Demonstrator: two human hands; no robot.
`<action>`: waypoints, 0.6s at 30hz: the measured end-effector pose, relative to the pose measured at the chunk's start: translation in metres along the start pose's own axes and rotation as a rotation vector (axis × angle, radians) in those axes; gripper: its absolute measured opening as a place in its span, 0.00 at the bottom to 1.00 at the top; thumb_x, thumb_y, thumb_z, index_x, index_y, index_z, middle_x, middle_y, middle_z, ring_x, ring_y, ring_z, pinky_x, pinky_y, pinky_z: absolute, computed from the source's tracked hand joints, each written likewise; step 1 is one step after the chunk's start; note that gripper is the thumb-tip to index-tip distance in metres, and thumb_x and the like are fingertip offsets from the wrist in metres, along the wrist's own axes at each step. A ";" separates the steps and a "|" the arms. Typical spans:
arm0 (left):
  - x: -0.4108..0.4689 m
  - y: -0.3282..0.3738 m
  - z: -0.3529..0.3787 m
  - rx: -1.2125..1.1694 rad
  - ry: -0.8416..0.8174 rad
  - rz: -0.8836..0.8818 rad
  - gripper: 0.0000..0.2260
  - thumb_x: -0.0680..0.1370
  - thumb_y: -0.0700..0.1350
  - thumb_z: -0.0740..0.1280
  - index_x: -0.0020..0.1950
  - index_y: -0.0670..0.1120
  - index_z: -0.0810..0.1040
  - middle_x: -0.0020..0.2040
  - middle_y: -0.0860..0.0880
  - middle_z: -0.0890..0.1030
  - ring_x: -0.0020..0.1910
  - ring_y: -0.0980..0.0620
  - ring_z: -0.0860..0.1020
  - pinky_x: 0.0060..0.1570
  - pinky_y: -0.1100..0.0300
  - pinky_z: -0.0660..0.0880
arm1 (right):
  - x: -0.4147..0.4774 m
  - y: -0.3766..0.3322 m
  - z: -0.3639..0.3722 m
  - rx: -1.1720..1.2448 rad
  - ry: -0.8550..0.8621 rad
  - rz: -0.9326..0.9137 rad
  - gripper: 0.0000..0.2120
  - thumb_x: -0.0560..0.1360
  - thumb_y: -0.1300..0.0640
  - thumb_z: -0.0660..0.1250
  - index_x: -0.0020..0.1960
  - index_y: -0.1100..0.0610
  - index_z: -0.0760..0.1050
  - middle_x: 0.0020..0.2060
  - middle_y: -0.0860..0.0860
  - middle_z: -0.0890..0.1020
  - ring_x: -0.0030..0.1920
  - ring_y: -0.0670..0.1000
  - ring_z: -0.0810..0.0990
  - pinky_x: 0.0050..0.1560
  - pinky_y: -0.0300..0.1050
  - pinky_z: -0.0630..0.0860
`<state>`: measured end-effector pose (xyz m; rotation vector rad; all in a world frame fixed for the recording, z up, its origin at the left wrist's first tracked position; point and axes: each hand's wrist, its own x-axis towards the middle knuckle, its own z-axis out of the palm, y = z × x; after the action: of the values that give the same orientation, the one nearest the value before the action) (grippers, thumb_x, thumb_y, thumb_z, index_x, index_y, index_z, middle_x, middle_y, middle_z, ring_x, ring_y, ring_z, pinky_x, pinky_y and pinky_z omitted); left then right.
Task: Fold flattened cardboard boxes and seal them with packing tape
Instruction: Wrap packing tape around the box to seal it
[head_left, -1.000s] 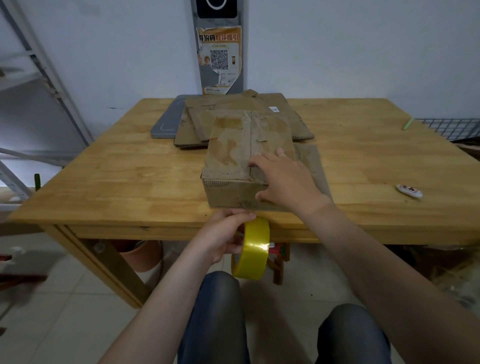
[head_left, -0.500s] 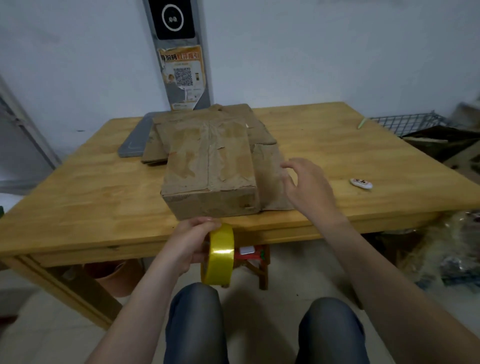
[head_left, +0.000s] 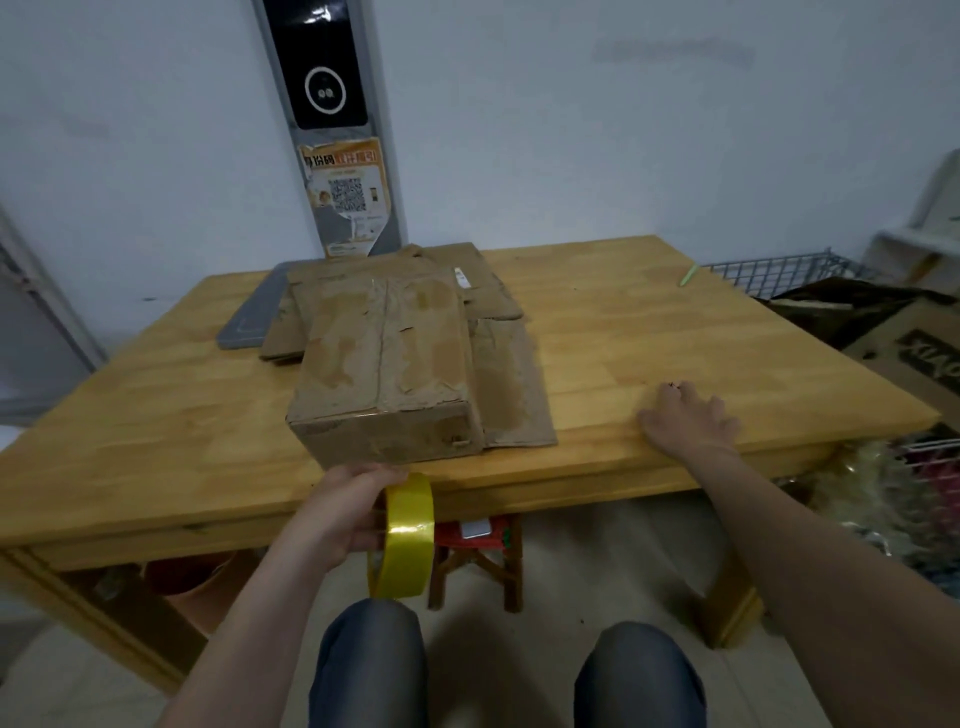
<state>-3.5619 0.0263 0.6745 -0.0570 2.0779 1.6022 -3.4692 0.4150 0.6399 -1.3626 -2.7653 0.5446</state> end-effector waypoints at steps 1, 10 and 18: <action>-0.001 -0.001 0.000 -0.003 -0.006 -0.001 0.15 0.79 0.45 0.72 0.64 0.45 0.78 0.54 0.41 0.82 0.50 0.40 0.84 0.37 0.50 0.81 | -0.001 -0.001 0.002 -0.011 0.036 -0.024 0.24 0.83 0.44 0.56 0.77 0.48 0.62 0.78 0.51 0.60 0.76 0.65 0.57 0.73 0.67 0.57; -0.007 -0.002 -0.002 -0.006 -0.022 -0.010 0.09 0.80 0.44 0.72 0.60 0.47 0.79 0.54 0.40 0.82 0.51 0.40 0.83 0.38 0.50 0.81 | -0.036 -0.041 0.022 0.067 0.224 -0.307 0.11 0.78 0.51 0.67 0.49 0.56 0.84 0.46 0.57 0.81 0.48 0.60 0.80 0.45 0.48 0.77; -0.005 -0.008 -0.007 -0.019 -0.039 0.012 0.13 0.80 0.44 0.72 0.64 0.47 0.77 0.55 0.41 0.81 0.52 0.40 0.82 0.38 0.50 0.81 | -0.058 -0.072 0.005 0.379 -0.132 -0.253 0.19 0.85 0.52 0.56 0.70 0.61 0.71 0.56 0.58 0.80 0.49 0.59 0.77 0.43 0.46 0.71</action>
<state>-3.5579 0.0159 0.6705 -0.0195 2.0375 1.6180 -3.4892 0.3279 0.6662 -0.9134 -2.6807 1.1043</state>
